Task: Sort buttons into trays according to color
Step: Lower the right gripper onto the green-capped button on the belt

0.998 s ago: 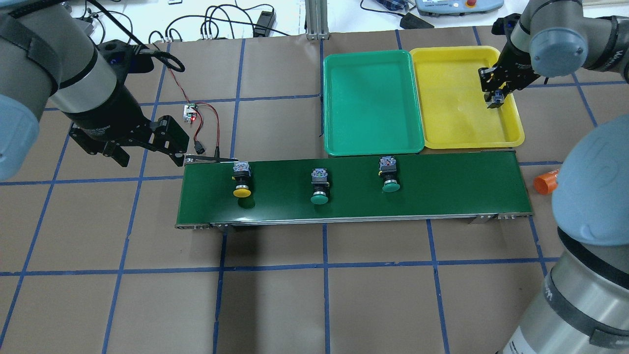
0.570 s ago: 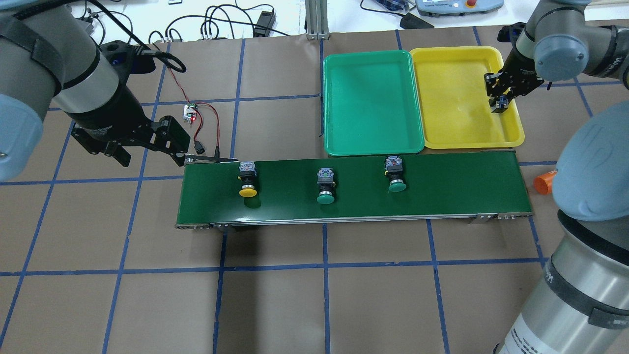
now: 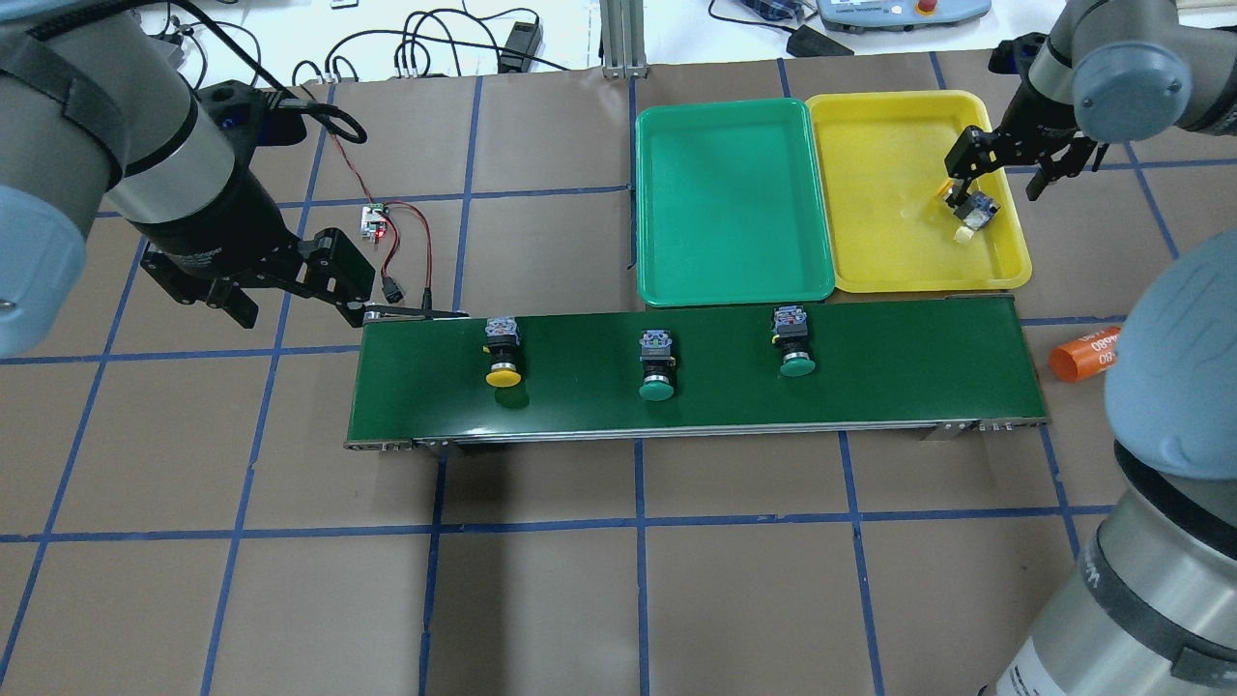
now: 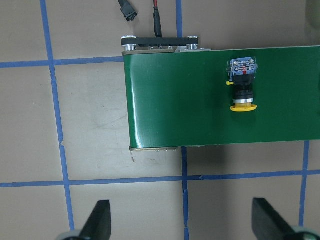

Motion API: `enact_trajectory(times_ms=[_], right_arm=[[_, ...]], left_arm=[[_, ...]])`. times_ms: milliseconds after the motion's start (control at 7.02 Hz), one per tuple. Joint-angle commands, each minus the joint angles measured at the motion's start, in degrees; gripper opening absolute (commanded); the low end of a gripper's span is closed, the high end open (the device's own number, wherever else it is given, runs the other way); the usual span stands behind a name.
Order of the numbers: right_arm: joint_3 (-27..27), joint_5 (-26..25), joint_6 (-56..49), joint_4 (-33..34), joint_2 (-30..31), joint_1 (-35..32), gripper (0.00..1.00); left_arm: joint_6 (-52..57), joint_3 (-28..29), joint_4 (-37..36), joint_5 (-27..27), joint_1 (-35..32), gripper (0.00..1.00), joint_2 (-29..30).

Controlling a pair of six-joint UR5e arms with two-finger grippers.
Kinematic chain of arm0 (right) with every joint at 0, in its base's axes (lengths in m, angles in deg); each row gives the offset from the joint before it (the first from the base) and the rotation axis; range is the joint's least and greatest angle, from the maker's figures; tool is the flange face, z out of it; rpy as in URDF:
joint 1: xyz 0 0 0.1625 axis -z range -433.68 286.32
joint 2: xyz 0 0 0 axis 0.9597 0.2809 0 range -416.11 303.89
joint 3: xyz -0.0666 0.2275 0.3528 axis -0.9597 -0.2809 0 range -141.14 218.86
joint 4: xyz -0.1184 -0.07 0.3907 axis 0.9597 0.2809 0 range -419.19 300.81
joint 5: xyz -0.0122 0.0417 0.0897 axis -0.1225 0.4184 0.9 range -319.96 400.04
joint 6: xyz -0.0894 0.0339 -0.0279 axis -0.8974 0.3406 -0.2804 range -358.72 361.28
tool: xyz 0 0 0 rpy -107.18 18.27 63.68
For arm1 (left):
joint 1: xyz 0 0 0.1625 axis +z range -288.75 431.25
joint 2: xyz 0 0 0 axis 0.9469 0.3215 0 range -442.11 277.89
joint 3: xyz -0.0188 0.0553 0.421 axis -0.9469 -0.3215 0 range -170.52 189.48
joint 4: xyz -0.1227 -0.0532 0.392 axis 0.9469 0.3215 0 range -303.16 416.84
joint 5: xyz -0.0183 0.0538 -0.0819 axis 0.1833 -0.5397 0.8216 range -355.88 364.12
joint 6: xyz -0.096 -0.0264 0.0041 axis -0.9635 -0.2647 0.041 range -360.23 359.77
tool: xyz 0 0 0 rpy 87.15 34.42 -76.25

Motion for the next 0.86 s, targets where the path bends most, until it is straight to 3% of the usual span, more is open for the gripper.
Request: enact_trajectory(times_ms=[0, 285, 428, 713], right_arm=[[9.73, 0.26, 0.84, -2.17, 9.75, -0.36, 1.0], [21.42, 0.44, 7.65, 2.01, 17.76, -6.3, 0.97], [24.7, 0.18, 11.7, 5.52, 18.66, -11.74, 0.97], [25.61, 0.44, 17.08, 6.17, 18.32, -16.61, 0.95]], left_arm=[[0.01, -0.24, -0.01, 0.0, -0.09, 1.0, -0.19], [0.01, -0.24, 0.08, 0.0, -0.18, 1.0, -0.28], [0.01, -0.33, 0.08, 0.0, -0.18, 1.0, -0.11], [0.01, -0.42, 0.25, 0.0, -0.26, 1.0, -0.54]])
